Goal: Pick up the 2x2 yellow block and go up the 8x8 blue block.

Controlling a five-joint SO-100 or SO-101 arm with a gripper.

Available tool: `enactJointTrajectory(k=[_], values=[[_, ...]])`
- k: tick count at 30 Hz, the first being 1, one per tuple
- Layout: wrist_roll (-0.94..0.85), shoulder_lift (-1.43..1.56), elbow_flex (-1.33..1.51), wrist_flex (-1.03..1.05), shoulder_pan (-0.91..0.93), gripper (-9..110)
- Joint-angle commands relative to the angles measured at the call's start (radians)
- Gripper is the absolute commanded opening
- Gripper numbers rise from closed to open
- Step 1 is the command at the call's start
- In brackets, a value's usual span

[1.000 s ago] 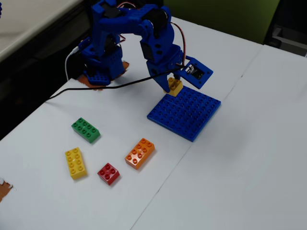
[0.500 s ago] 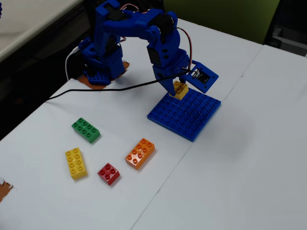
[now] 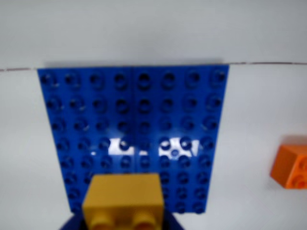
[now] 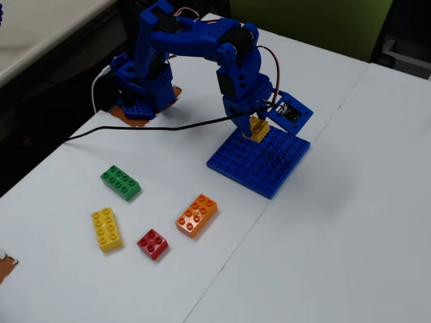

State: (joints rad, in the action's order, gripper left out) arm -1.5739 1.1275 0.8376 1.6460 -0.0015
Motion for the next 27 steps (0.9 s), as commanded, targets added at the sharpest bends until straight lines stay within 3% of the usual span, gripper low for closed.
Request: enactJointTrajectory(k=[1, 27], values=[[-0.005, 0.012, -0.048, 0.002, -0.014, 0], [-0.034, 0.063, -0.170, 0.098, 0.028, 0]])
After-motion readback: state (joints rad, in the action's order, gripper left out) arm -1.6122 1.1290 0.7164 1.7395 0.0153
